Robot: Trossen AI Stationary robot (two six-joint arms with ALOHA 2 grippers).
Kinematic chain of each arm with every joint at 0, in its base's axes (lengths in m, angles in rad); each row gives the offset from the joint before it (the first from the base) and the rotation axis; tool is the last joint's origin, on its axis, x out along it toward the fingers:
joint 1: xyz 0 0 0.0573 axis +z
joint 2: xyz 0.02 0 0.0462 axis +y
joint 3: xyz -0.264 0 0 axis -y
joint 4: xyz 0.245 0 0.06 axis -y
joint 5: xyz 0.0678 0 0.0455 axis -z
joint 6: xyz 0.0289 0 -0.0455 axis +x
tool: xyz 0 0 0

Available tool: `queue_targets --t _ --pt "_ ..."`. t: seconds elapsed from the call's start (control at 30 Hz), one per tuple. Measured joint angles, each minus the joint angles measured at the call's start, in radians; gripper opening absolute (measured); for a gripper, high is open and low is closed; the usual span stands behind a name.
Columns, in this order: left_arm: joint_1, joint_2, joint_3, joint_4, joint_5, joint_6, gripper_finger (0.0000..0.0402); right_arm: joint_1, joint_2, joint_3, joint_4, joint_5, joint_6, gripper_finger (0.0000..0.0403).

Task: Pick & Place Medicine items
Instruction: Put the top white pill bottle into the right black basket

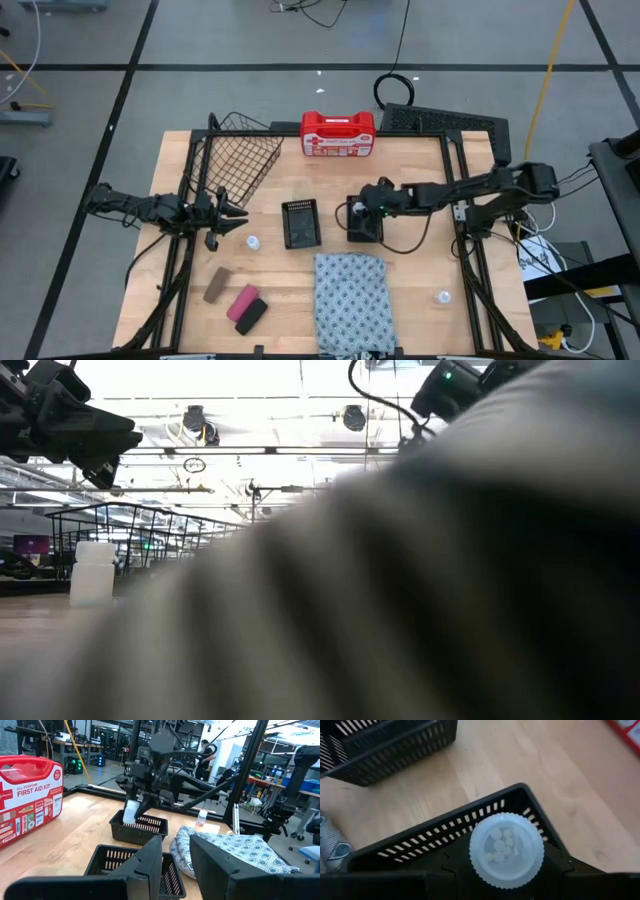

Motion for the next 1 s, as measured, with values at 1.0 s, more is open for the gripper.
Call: queue_targets --t 1.0 --pt "0.000 0.000 0.000 0.000 0.000 0.000 0.0108 0.002 0.069 0.000 0.049 0.001 -0.079 0.0140"
